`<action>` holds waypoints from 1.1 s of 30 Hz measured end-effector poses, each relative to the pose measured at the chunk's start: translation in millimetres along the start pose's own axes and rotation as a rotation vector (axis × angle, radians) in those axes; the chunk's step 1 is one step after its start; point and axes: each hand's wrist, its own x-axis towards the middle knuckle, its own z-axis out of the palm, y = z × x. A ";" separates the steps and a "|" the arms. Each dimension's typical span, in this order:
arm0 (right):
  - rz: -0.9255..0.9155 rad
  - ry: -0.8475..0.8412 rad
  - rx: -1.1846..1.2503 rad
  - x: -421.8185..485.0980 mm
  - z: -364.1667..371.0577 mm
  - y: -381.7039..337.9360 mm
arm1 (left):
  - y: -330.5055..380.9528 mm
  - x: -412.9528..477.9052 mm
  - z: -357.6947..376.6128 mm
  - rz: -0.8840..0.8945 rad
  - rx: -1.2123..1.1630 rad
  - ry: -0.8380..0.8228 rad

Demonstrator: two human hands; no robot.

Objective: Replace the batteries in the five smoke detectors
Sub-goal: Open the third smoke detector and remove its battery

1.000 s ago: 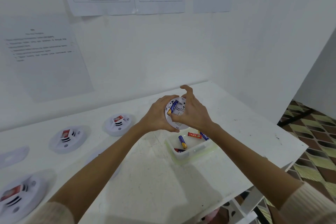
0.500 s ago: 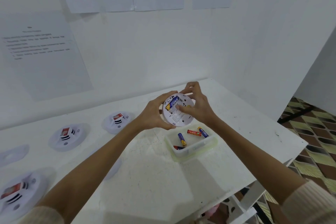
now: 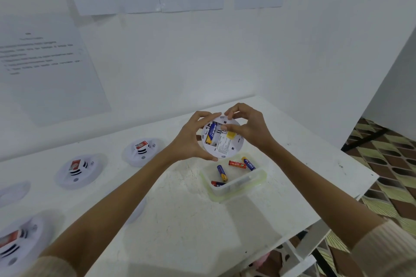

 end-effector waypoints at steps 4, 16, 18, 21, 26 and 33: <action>-0.099 -0.035 -0.221 -8.3 5.3 2.5 | -0.8 3.2 3.3 0.064 -0.002 0.099; -0.289 -0.029 -0.631 -2.8 13.4 -11.7 | -2.0 15.1 7.3 0.044 0.059 0.158; -0.276 -0.053 -0.666 -1.2 15.8 -12.5 | -4.1 15.6 8.6 0.030 0.091 0.165; -0.278 -0.077 -0.671 -1.0 20.9 -12.1 | -5.7 15.3 9.7 0.031 0.080 0.199; -0.281 -0.101 -0.646 2.3 21.1 -14.2 | -6.4 16.2 5.9 0.060 0.084 0.203; -0.315 -0.025 -0.636 1.3 31.8 -12.9 | -7.4 21.0 6.2 0.071 0.112 0.214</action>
